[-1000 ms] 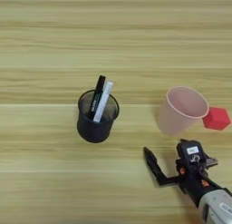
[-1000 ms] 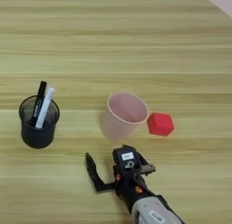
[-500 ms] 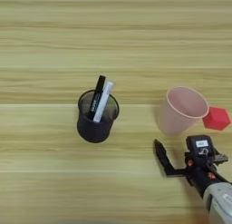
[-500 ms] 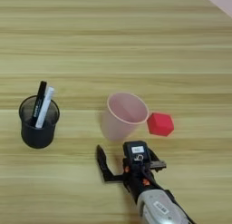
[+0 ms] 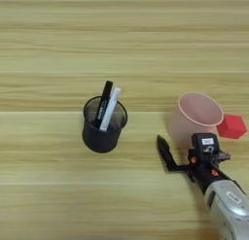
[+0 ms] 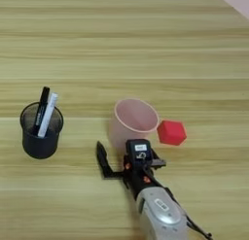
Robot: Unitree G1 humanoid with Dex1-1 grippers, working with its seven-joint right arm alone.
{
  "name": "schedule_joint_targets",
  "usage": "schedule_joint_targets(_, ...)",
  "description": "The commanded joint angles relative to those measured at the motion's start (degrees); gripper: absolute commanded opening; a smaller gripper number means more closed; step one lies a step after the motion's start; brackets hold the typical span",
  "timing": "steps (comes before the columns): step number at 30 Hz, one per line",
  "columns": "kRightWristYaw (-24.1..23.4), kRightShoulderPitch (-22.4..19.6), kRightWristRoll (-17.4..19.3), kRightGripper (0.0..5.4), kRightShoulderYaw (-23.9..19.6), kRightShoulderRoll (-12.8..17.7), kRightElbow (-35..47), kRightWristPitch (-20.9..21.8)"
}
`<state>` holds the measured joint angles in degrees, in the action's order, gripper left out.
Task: Move the objects on the table
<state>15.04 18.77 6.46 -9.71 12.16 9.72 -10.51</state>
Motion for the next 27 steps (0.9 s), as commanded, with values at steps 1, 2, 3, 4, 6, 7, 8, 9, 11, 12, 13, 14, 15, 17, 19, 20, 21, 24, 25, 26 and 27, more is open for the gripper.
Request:
schedule_joint_targets(1, -1.9, 1.3, -2.5, 5.36, 0.8, 0.0, -6.0, 0.3)
schedule_joint_targets(2, -2.1, 1.2, -2.4, 5.36, 0.8, 0.0, -6.5, 0.7)
schedule_joint_targets(3, -2.2, 1.0, -2.4, 5.36, 0.9, 0.0, -6.9, 1.2)
schedule_joint_targets(4, -2.3, 0.8, -2.3, 5.36, 0.8, 0.0, -7.5, 1.7)
schedule_joint_targets(6, -2.4, 0.2, -2.3, 5.36, 0.8, 0.0, -9.1, 2.9)
schedule_joint_targets(7, -2.1, -0.1, -2.2, 5.36, 0.8, 0.0, -10.0, 3.7)
schedule_joint_targets(8, -1.8, -0.5, -2.0, 5.36, 0.9, 0.0, -11.1, 4.6)
schedule_joint_targets(9, -1.6, -1.0, -1.9, 5.36, 0.9, 0.0, -12.5, 5.6)
schedule_joint_targets(11, -1.4, -1.6, -2.0, 5.36, 0.9, 0.1, -14.5, 7.1)
schedule_joint_targets(12, -1.4, -1.8, -2.0, 5.36, 0.9, 0.1, -15.2, 7.6)
schedule_joint_targets(13, -1.1, -2.0, -1.9, 5.36, 1.0, 0.2, -15.8, 8.3)
schedule_joint_targets(14, -1.0, -2.1, -2.0, 5.36, 1.2, 0.3, -16.5, 9.0)
schedule_joint_targets(15, -1.0, -2.2, -1.9, 5.36, 1.2, 0.3, -17.0, 9.4)
schedule_joint_targets(17, -1.1, -2.7, -1.8, 5.36, 1.3, 0.3, -18.5, 10.4)
schedule_joint_targets(19, -1.1, -3.0, -1.7, 5.36, 1.4, 0.3, -19.6, 11.0)
schedule_joint_targets(20, -1.1, -3.2, -1.7, 5.36, 1.4, 0.3, -20.1, 11.3)
schedule_joint_targets(21, -1.0, -3.3, -1.6, 5.36, 1.4, 0.3, -20.4, 11.5)
schedule_joint_targets(24, -0.9, -3.4, -1.6, 5.36, 1.5, 0.4, -21.0, 12.0)
schedule_joint_targets(25, -0.9, -3.4, -1.6, 5.36, 1.5, 0.5, -21.1, 12.1)
schedule_joint_targets(26, -0.9, -3.4, -1.6, 5.36, 1.6, 0.5, -21.1, 12.2)
schedule_joint_targets(27, -0.9, -3.3, -1.6, 5.36, 1.6, 0.5, -21.1, 12.3)
